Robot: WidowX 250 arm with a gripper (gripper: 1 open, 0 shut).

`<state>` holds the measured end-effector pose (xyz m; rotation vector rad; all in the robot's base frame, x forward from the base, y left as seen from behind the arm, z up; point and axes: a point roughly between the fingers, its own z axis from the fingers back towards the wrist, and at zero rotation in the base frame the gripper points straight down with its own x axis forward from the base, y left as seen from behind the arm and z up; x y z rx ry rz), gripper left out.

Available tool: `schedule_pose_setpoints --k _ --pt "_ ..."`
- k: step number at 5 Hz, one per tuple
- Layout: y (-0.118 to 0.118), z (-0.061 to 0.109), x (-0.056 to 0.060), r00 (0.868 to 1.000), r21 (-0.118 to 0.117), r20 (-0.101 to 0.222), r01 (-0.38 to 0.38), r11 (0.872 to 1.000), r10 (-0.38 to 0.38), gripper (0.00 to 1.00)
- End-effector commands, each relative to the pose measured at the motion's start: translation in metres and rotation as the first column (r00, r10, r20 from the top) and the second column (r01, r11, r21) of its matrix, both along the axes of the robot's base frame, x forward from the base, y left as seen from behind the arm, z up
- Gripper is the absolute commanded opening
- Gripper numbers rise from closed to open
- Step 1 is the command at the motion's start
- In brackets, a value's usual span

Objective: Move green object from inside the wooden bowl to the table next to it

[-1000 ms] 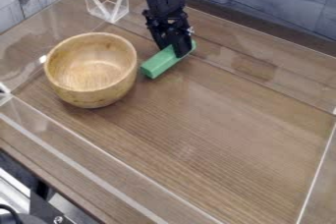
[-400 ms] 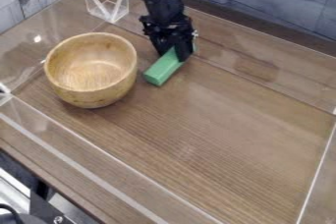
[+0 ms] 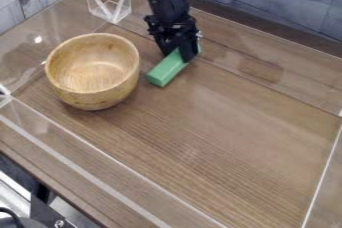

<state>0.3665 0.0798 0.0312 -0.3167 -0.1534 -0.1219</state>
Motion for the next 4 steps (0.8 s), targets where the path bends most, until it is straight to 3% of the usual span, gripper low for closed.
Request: schedule_pose_setpoints --k 1,2,3,4 --pt "0.005 0.016 0.014 0.997 0.026 0.082 -0.019 0.999 0.017 0.00" --pt "0.007 0.013 0.013 0.995 0.024 0.088 -0.039 0.999 0.037 1.00" --pt "0.008 0.021 0.007 0.994 0.023 0.088 -0.073 0.997 0.071 0.00" --pt "0.013 0.028 0.006 0.989 0.019 0.098 -0.116 0.993 0.113 1.00"
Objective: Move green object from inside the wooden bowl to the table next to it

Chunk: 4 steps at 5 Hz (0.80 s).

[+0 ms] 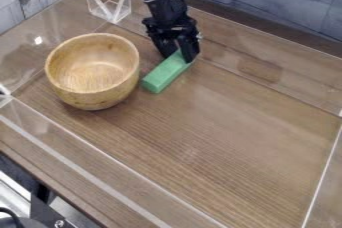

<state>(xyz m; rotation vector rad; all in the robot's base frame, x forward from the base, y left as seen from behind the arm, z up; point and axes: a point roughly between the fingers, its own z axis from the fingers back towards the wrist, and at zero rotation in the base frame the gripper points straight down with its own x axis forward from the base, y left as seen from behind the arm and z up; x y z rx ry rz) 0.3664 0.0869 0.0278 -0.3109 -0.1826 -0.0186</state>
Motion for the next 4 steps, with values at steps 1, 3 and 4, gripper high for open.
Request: schedule_pose_setpoints --k 1,3,4 --pt "0.010 0.041 0.000 0.993 0.032 0.103 -0.055 0.998 0.051 1.00" --pt "0.015 0.087 -0.002 0.981 0.027 0.159 -0.118 0.993 0.112 1.00" --pt "0.011 0.107 -0.001 0.977 0.038 0.180 -0.126 0.991 0.117 1.00"
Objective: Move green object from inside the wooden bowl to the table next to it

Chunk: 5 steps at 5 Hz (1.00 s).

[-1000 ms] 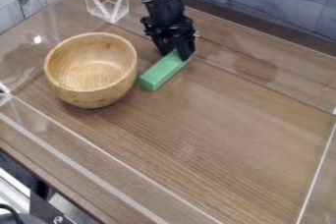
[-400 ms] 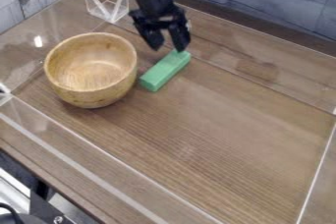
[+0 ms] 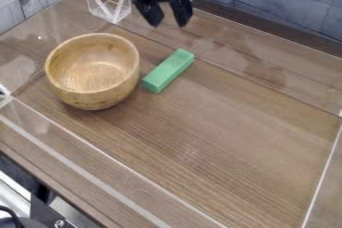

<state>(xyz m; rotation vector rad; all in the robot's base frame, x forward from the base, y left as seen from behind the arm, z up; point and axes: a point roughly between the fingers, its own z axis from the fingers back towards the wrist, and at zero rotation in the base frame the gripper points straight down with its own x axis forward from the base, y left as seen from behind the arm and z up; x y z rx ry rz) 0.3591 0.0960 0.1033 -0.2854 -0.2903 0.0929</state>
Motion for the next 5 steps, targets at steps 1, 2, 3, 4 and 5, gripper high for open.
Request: schedule_pose_setpoints --k 1,2,3,4,5 --pt "-0.003 0.044 0.005 0.996 0.051 0.090 0.007 0.999 -0.012 1.00" --pt "-0.004 0.045 0.005 0.996 0.070 0.081 0.015 0.997 -0.021 1.00" --pt "-0.013 0.037 0.004 0.997 0.088 0.072 -0.045 0.995 0.038 1.00" --pt "-0.015 0.023 0.005 0.992 0.118 0.067 -0.112 0.987 0.105 0.00" --pt "-0.016 0.016 0.007 0.982 0.131 0.058 -0.187 0.974 0.181 1.00"
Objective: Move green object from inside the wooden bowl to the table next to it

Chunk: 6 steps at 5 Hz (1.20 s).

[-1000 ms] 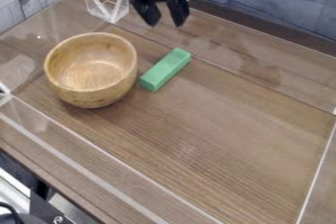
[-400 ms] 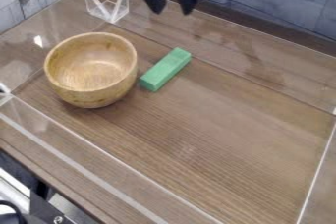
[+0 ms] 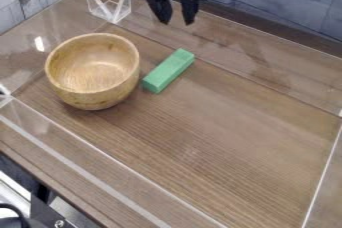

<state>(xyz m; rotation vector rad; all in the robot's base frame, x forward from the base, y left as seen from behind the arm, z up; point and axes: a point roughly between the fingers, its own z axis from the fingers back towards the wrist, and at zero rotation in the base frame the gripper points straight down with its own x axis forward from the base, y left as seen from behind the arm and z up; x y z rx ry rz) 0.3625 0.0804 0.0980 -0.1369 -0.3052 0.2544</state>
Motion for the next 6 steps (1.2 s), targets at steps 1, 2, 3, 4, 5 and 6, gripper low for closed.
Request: schedule_pose_setpoints --k 1,2,3,4,5,6 --pt "0.006 0.028 0.008 0.995 0.027 0.053 0.077 0.997 -0.079 1.00" --pt "0.015 0.033 0.011 0.986 0.039 0.045 0.158 0.987 -0.159 1.00" --pt "0.005 0.023 0.010 0.984 0.052 0.029 0.173 0.984 -0.174 1.00" --pt "-0.007 0.012 0.008 0.981 0.069 0.015 0.194 0.979 -0.196 1.00" --pt "0.006 0.016 0.008 0.988 0.072 0.020 0.149 0.986 -0.150 1.00" --pt "0.019 0.022 0.012 0.994 0.075 0.027 0.104 0.992 -0.107 1.00"
